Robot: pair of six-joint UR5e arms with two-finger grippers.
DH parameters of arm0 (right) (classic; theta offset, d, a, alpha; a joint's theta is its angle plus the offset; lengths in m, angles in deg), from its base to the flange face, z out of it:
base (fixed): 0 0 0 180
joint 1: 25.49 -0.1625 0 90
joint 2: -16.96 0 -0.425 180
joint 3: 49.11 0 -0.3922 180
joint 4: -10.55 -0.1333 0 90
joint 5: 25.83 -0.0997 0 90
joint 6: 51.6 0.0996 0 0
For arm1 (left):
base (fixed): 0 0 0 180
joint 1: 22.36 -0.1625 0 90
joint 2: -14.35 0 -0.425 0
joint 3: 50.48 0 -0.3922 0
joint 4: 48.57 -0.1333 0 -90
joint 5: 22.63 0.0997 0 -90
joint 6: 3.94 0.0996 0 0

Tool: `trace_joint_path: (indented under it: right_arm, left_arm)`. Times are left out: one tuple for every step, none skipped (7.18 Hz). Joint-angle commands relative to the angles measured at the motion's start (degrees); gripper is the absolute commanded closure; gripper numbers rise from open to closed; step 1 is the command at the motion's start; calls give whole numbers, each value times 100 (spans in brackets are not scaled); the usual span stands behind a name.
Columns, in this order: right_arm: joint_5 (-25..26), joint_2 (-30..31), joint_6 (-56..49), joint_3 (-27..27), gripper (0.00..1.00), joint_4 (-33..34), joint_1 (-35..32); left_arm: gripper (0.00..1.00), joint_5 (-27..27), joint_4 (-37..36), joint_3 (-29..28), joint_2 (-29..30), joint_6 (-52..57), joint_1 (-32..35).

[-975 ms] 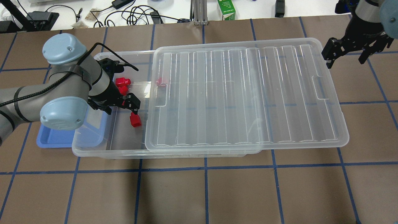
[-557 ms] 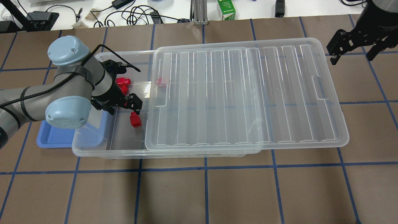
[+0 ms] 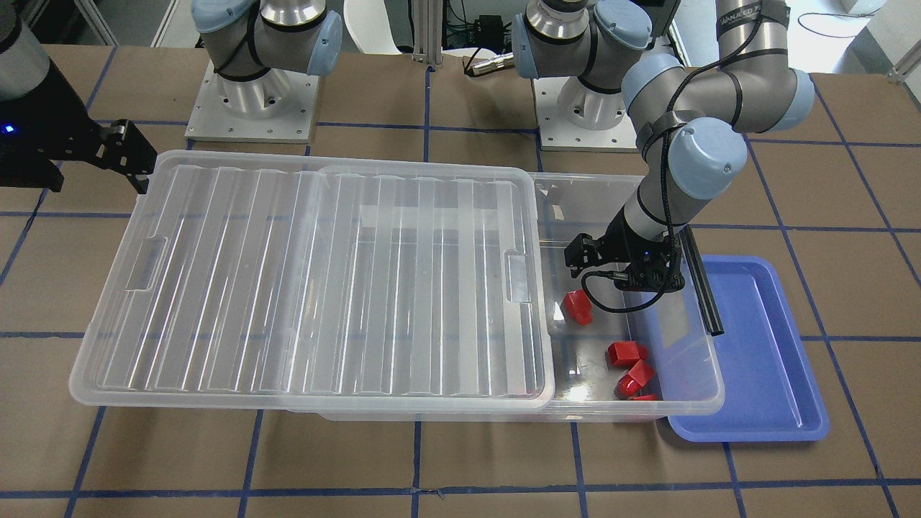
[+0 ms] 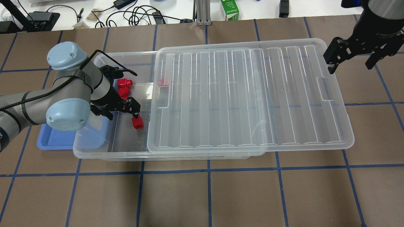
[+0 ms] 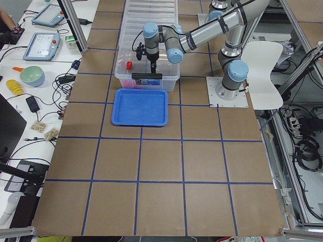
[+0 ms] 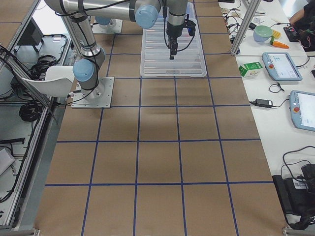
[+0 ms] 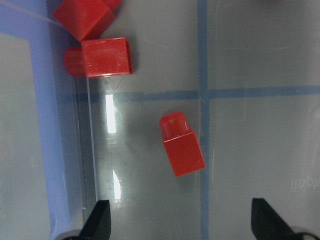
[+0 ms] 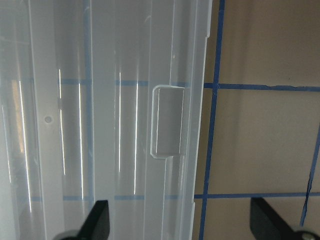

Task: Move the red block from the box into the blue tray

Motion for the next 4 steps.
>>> trace_joint_path:
  right_arm:
    - [21,-1,-28,99,0,6,82]
    - [21,-1,-28,142,0,23,82]
    - [21,-1,-28,178,0,24,82]
    - [21,-1,-28,178,0,32,82]
  left_arm:
    - [0,-8,-121,102,95,-300,3]
    - [0,-17,-147,102,174,-448,-6]
    - [0,-17,-200,102,244,-833,12]
    - [0,-17,-278,102,297,-871,38]
